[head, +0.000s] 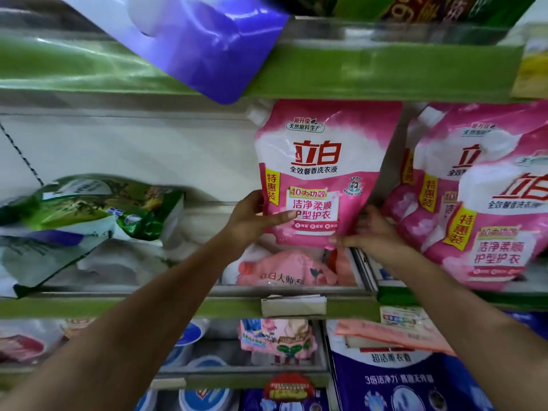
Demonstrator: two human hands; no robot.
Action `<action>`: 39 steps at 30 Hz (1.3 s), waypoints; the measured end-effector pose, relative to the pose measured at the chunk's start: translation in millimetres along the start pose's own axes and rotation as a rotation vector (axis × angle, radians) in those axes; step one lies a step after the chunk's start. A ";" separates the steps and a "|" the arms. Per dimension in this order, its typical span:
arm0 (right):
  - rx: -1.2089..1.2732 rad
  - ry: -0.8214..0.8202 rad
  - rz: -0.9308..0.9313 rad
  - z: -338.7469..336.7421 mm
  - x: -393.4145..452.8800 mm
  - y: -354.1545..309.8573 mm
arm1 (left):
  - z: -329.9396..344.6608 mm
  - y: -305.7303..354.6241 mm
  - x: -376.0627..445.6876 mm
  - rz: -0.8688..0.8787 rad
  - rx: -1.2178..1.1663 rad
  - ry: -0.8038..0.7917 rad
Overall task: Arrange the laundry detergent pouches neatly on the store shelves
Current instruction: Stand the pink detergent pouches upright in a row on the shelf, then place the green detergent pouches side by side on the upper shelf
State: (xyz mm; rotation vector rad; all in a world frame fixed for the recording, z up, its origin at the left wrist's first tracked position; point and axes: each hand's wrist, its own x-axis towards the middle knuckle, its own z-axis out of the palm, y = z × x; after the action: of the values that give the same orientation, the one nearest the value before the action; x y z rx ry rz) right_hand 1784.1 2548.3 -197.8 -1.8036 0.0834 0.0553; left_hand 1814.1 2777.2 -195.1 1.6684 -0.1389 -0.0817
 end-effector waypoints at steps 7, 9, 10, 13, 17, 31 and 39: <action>-0.006 0.287 0.074 42.4 -55.2 -33.9 | -19.3 12.4 -73.7 -0.160 -0.022 0.214; 0.003 0.253 0.061 62.1 -79.3 -50.4 | -35.3 21.4 -100.8 -0.160 -0.059 0.242; 0.004 0.240 0.038 73.9 -92.7 -59.5 | -44.1 25.9 -115.6 -0.160 -0.075 0.256; 0.022 0.203 0.021 111.0 -129.8 -81.5 | -74.6 39.9 -164.2 -0.168 -0.152 0.295; 0.118 0.106 0.146 166.8 -174.4 -102.1 | -126.6 50.8 -228.9 -0.219 -0.129 0.389; 0.158 -0.056 0.299 296.5 -175.9 -141.0 | -256.9 55.7 -289.4 -0.289 -0.191 0.547; 0.088 0.043 0.340 295.3 -80.3 -142.2 | -279.5 52.7 -206.5 -0.248 -0.182 0.666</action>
State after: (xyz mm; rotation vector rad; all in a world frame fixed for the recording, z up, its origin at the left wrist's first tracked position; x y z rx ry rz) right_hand 1718.5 2870.4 -122.0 -1.6866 0.4169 0.2511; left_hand 1645.4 3076.3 -120.0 1.4454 0.5623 0.2679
